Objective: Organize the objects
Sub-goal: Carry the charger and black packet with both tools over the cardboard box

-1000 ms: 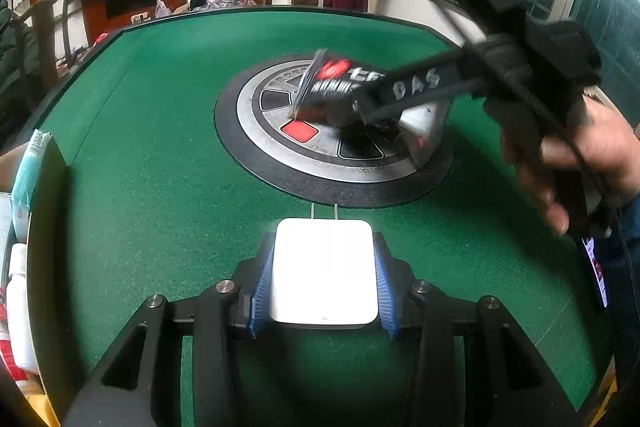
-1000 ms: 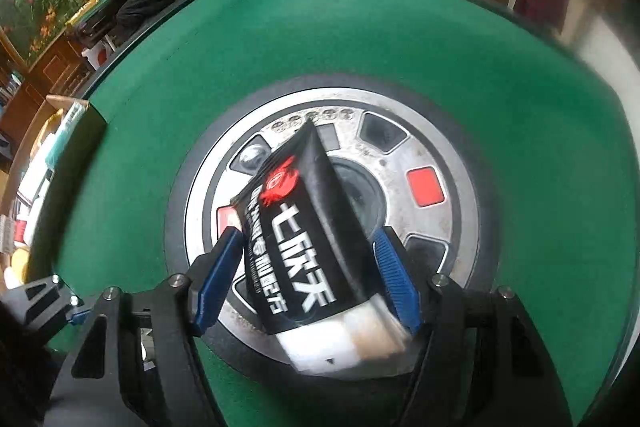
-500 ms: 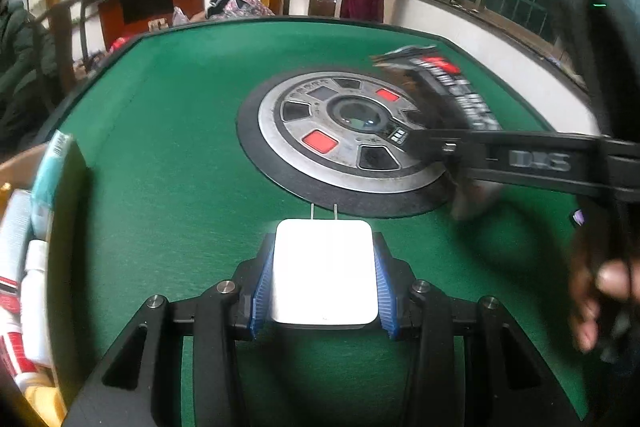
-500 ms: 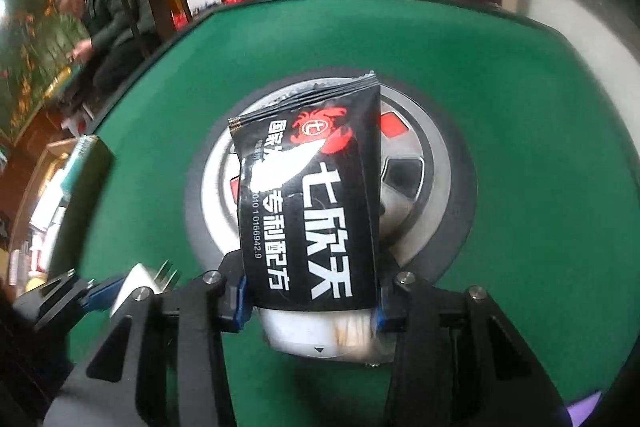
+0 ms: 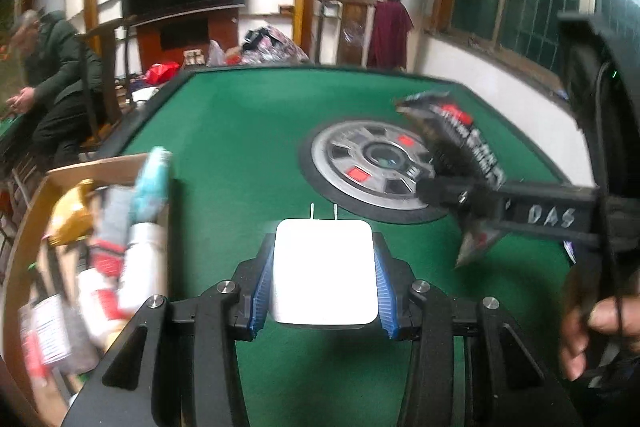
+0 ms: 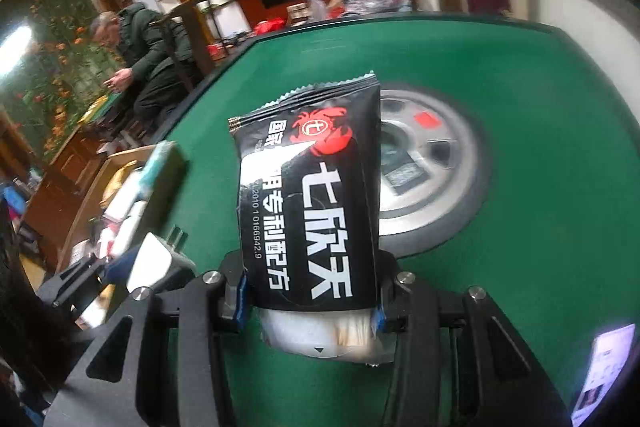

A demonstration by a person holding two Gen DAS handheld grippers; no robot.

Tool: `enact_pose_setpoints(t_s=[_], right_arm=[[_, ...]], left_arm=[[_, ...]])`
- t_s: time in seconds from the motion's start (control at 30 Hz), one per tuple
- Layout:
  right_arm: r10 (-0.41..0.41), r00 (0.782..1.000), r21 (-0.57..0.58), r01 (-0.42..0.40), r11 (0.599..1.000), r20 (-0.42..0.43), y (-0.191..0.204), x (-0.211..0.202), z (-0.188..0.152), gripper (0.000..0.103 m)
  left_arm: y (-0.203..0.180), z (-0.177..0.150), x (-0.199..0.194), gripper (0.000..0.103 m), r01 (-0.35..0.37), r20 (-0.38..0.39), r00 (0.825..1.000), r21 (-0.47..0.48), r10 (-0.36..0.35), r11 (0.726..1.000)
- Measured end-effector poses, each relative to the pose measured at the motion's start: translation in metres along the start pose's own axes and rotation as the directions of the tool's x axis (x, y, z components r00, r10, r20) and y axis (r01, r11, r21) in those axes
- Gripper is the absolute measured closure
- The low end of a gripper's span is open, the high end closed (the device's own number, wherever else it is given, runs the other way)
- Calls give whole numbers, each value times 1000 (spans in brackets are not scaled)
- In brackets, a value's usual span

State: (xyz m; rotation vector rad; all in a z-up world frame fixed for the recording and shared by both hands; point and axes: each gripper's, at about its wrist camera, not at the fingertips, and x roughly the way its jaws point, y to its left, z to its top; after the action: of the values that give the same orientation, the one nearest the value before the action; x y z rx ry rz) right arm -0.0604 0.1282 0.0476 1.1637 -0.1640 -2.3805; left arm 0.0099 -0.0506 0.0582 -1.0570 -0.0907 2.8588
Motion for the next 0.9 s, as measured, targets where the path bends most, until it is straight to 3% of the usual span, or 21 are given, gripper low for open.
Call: enact_pose_setpoints(t_s=[0.2, 0.43, 0.7, 0.9], right_arm=[[114, 993, -120, -119, 986, -42, 69, 14, 2, 62], [189, 973, -243, -216, 946, -129, 159, 53, 9, 62], [171, 962, -345, -237, 908, -211, 238, 106, 4, 62], [132, 964, -381, -215, 899, -231, 255, 129, -3, 62]], left_arm=[[59, -5, -41, 64, -71, 58, 995, -106, 78, 992], [140, -25, -63, 64, -179, 58, 978, -241, 198, 954], [191, -62, -58, 64, -255, -3, 963, -328, 269, 910], [201, -76, -54, 64, -285, -18, 955, -324, 296, 902]])
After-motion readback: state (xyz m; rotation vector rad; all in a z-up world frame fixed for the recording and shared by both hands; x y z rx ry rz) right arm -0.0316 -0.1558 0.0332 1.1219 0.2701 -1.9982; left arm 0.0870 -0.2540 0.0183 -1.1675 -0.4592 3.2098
